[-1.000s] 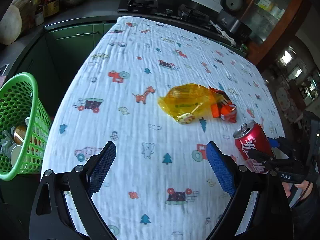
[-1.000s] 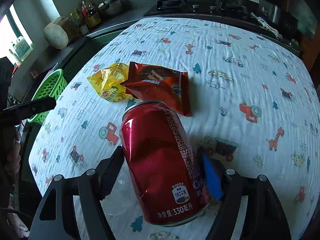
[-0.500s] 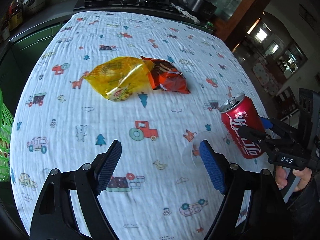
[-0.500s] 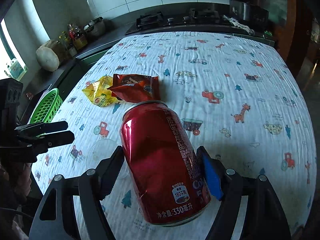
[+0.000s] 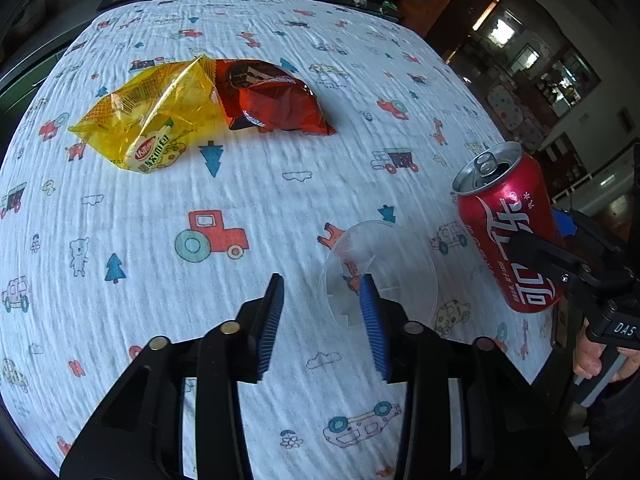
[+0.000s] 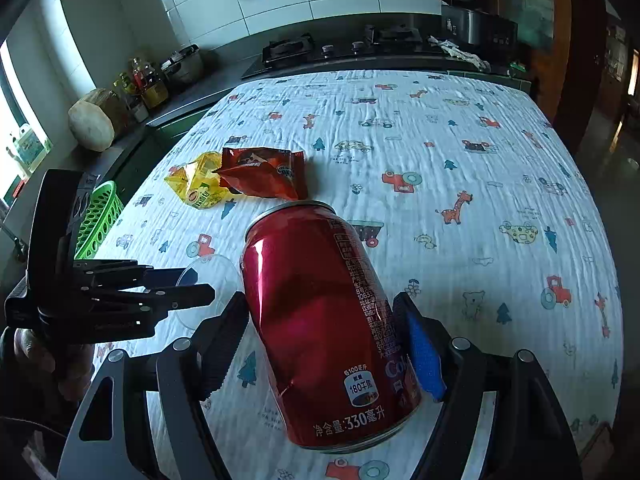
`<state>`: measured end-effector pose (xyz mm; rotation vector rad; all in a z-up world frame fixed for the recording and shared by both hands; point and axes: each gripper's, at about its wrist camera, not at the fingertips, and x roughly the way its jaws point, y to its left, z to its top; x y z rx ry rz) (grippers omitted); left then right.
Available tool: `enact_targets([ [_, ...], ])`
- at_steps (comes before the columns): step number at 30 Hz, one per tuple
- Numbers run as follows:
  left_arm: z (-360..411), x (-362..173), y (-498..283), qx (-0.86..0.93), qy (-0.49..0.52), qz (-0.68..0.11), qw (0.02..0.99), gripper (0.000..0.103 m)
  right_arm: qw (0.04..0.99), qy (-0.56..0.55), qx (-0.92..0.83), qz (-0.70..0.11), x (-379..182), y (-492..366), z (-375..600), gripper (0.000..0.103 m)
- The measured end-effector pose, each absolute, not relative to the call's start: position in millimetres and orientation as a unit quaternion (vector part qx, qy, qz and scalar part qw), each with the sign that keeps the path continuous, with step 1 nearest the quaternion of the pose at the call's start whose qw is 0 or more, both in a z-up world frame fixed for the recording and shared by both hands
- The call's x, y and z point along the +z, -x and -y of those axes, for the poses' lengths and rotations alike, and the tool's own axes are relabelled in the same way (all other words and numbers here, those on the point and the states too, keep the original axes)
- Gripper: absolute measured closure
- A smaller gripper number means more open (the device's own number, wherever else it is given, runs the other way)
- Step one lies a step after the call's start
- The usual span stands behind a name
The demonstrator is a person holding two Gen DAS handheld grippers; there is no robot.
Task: Collect trash
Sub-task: 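Grasp the clear plastic cup with the left tool while the right tool holds the can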
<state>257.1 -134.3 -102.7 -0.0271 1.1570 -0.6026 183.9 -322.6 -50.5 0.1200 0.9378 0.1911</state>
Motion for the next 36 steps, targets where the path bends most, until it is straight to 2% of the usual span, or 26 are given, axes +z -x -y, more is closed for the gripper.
enact_targets([
  [3,134,-103,-254,-0.279,0.007,-0.536,0.797,0.091,0.886,-0.056,0.096,-0.450,-50,-183,319,0.031],
  [6,129,-97,-248,-0.275,-0.002,-0.526,0.805,0.099,0.887,-0.052,0.105,-0.447,-47,-184,312,0.031],
  [13,99,-65,-239,-0.248,-0.012,-0.486,0.838,0.103,0.887,-0.040,0.136,-0.439,-44,-193,284,0.031],
  [18,86,-65,-242,-0.247,0.014,-0.495,0.833,0.102,0.889,-0.044,0.147,-0.432,-41,-198,274,0.031],
  [20,85,-67,-242,-0.248,0.030,-0.504,0.827,0.099,0.890,-0.044,0.146,-0.429,-39,-196,274,0.031],
  [22,91,-71,-243,-0.258,0.037,-0.508,0.821,0.086,0.892,-0.042,0.141,-0.427,-37,-193,279,0.031],
  [23,93,-72,-243,-0.258,0.040,-0.509,0.820,0.058,0.893,-0.042,0.137,-0.426,-36,-191,282,0.031],
  [24,94,-72,-243,-0.256,0.045,-0.508,0.821,0.041,0.894,-0.043,0.134,-0.426,-36,-189,285,0.031],
  [25,96,-72,-243,-0.258,0.049,-0.505,0.822,0.040,0.894,-0.046,0.130,-0.426,-37,-187,289,0.031],
  [28,105,-73,-245,-0.271,0.043,-0.503,0.820,0.044,0.895,-0.049,0.117,-0.428,-39,-182,300,0.031],
  [30,114,-78,-247,-0.276,0.032,-0.508,0.816,0.059,0.894,-0.052,0.110,-0.430,-40,-179,306,0.031],
  [34,125,-89,-251,-0.276,0.019,-0.518,0.809,0.062,0.894,-0.058,0.100,-0.432,-43,-173,317,0.031],
  [36,131,-95,-253,-0.278,0.011,-0.524,0.805,0.075,0.894,-0.060,0.097,-0.433,-45,-171,320,0.031],
])
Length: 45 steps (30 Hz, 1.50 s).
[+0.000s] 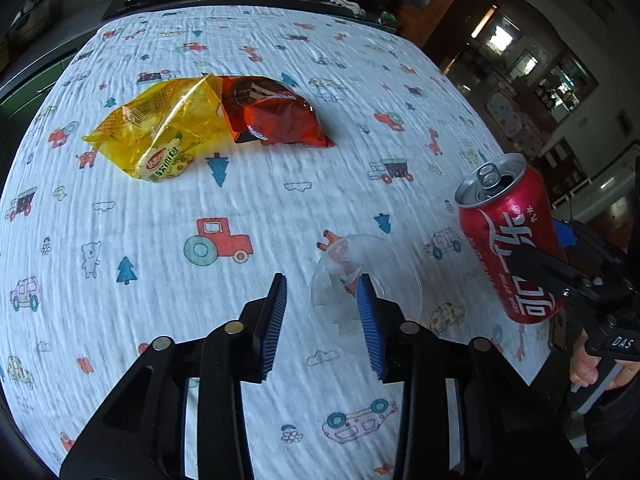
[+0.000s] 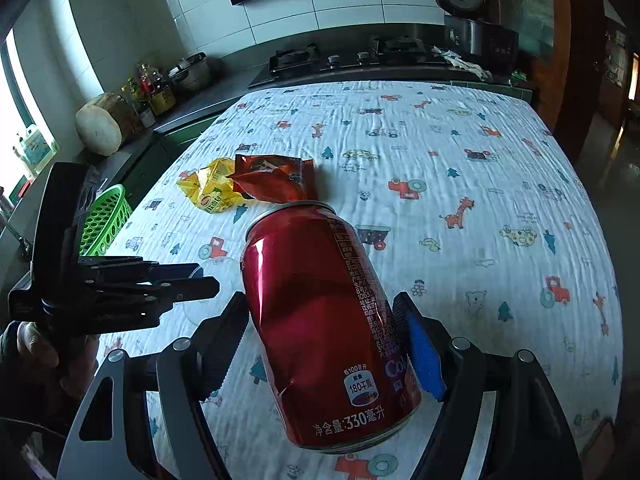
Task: Collect trash
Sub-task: 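Grasp the clear plastic cup with the left tool while the right tool holds the can, then drop the clear cup into the green basket with the left tool while the right tool drops the can in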
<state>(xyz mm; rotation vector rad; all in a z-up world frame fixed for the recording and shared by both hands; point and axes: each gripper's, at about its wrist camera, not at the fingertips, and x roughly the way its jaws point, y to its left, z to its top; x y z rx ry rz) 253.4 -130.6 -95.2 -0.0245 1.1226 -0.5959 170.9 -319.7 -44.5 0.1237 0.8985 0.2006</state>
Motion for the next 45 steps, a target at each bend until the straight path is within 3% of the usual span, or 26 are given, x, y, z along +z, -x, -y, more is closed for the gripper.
enact_targets([
  [2,133,-102,-255,-0.275,0.004,-0.531,0.801,0.087,0.893,-0.061,0.095,-0.435,-46,-170,321,0.031],
  [6,132,-104,-252,-0.261,-0.012,-0.528,0.808,0.098,0.892,-0.062,0.096,-0.437,-47,-171,321,0.031],
  [16,89,-52,-240,-0.197,-0.034,-0.470,0.860,0.098,0.891,-0.050,0.141,-0.429,-42,-186,287,0.031],
  [26,-22,-3,-246,-0.085,0.015,-0.419,0.904,0.098,0.883,-0.026,0.210,-0.419,-35,-205,224,0.031],
  [33,-123,-5,-251,0.011,0.056,-0.418,0.907,0.098,0.875,-0.008,0.256,-0.411,-27,-223,170,0.031],
  [45,-277,-61,-285,0.134,0.122,-0.466,0.866,0.097,0.854,0.028,0.328,-0.403,-17,-264,52,0.031],
])
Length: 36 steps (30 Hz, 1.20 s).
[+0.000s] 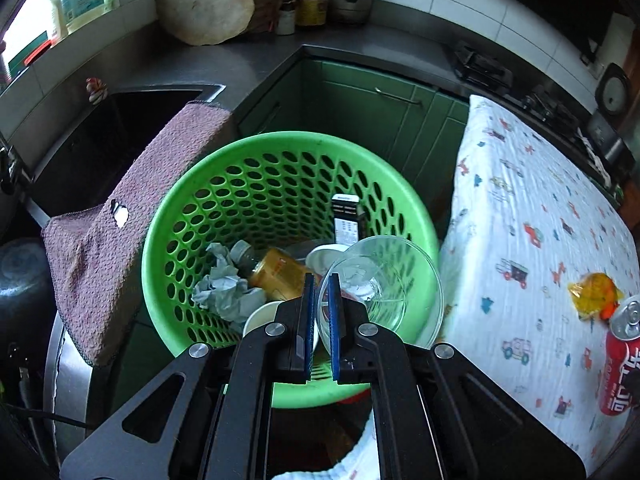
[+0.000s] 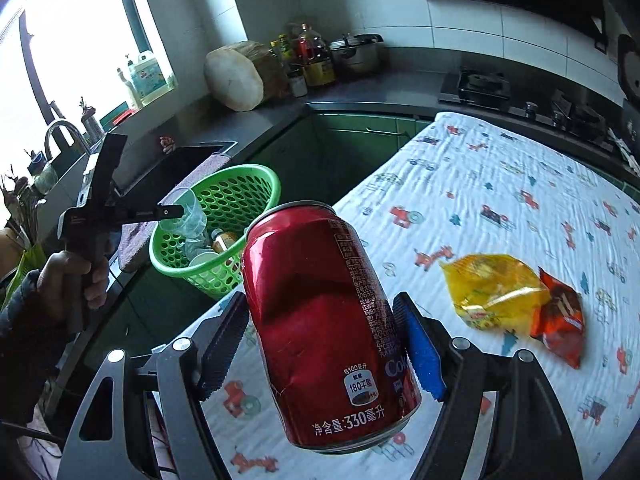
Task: Collect trash
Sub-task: 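Drop the clear cup into the green basket with the left tool while the right tool drops the can in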
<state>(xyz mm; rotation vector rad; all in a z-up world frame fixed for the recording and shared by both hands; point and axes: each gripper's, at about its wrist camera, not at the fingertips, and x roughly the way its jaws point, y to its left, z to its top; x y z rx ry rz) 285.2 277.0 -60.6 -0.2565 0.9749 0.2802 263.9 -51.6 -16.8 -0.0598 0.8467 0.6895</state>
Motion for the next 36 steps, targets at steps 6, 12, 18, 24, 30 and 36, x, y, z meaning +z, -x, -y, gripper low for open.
enact_targets([
  [6,-314,-83,-289,0.150,0.157,-0.482,0.849,0.094,0.842,0.044,0.359,-0.401,-15,-288,-7,0.031],
  [12,-337,-95,-281,0.162,0.175,-0.483,0.842,0.064,0.829,0.050,0.385,-0.402,-20,-310,-64,0.031],
  [18,-352,-94,-267,0.168,0.193,-0.475,0.842,0.052,0.818,0.058,0.409,-0.400,-28,-330,-122,0.031],
  [24,-362,-89,-253,0.177,0.200,-0.466,0.843,0.041,0.808,0.060,0.424,-0.406,-38,-342,-173,0.031],
  [30,-370,-90,-243,0.185,0.212,-0.464,0.840,0.040,0.809,0.057,0.429,-0.399,-39,-345,-193,0.026],
  [36,-369,-88,-242,0.183,0.214,-0.464,0.840,0.040,0.816,0.052,0.428,-0.386,-30,-339,-178,0.023],
])
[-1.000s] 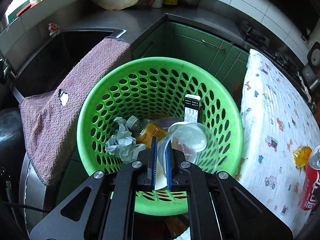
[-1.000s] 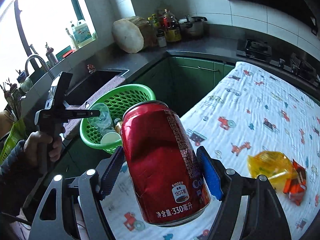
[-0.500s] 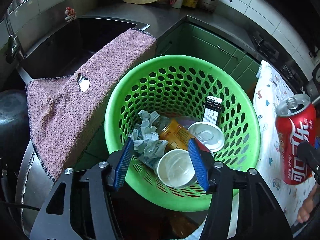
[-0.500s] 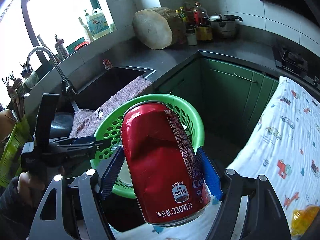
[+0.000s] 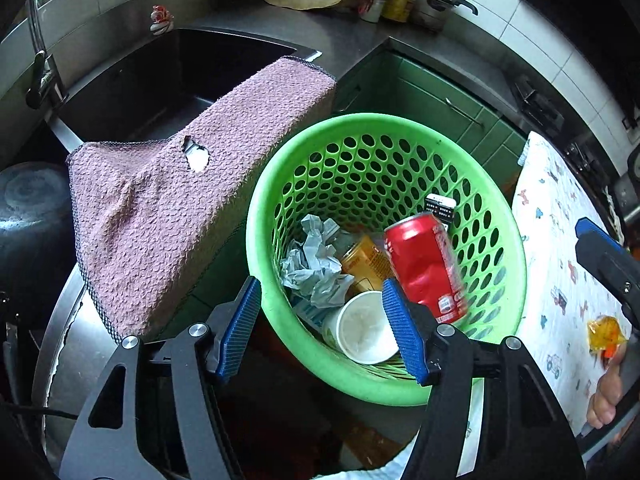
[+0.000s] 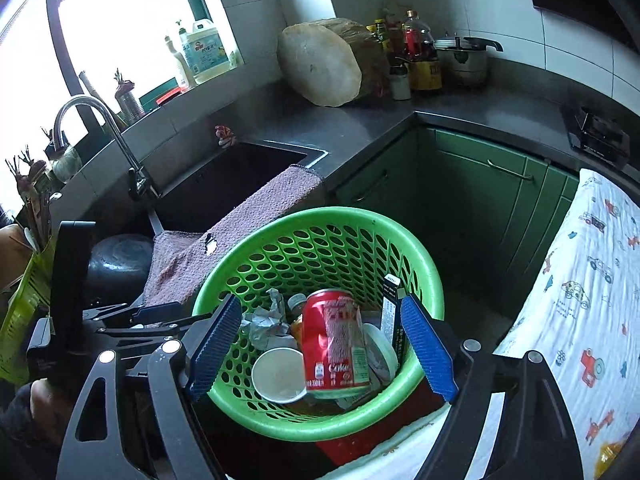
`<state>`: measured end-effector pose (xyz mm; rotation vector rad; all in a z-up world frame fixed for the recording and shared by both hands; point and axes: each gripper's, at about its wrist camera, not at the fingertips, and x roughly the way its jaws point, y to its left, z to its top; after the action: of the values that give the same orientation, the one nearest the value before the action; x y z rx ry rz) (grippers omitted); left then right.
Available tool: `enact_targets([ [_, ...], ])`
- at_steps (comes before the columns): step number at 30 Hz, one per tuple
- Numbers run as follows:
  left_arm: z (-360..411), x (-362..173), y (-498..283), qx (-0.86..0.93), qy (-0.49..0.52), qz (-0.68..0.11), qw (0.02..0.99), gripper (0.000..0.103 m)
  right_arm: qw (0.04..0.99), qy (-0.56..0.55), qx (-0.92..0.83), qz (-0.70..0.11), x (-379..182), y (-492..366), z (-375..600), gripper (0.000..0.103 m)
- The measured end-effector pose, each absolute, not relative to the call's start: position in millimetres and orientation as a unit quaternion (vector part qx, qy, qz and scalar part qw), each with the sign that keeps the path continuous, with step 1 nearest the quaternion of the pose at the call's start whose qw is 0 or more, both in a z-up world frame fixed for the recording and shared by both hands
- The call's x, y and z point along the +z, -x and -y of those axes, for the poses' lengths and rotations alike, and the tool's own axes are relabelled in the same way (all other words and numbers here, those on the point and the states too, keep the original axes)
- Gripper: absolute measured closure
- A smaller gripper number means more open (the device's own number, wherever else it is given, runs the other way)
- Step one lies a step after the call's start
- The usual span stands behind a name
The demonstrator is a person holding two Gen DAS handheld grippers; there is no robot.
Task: Collect trash
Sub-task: 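Drop the clear cup into the green basket with the left tool while the right tool drops the can in, then reach the right tool to the red-orange snack packet and grasp it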
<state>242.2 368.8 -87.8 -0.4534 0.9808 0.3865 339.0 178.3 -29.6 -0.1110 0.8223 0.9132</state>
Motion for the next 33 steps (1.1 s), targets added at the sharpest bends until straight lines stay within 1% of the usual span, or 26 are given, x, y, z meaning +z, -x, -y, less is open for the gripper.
enact_targets([
  [2,-367,-86,-244,0.179,0.214,-0.462,0.842,0.040,0.819,0.051,0.427,-0.381,-26,-335,-167,0.018],
  [5,-358,-80,-248,0.177,0.209,-0.457,0.846,0.027,0.826,0.046,0.420,-0.373,-20,-328,-144,0.014],
  [10,-332,-69,-259,0.153,0.193,-0.453,0.857,0.026,0.840,0.038,0.394,-0.370,-16,-317,-94,0.012],
  [14,-307,-62,-267,0.134,0.177,-0.454,0.863,0.022,0.846,0.023,0.376,-0.376,-15,-309,-51,0.012],
  [22,-249,-57,-286,0.095,0.153,-0.461,0.869,0.020,0.863,0.004,0.331,-0.382,-16,-286,42,0.011],
  [33,-152,-48,-305,0.024,0.107,-0.468,0.877,0.017,0.889,0.004,0.210,-0.407,-43,-294,179,0.011],
])
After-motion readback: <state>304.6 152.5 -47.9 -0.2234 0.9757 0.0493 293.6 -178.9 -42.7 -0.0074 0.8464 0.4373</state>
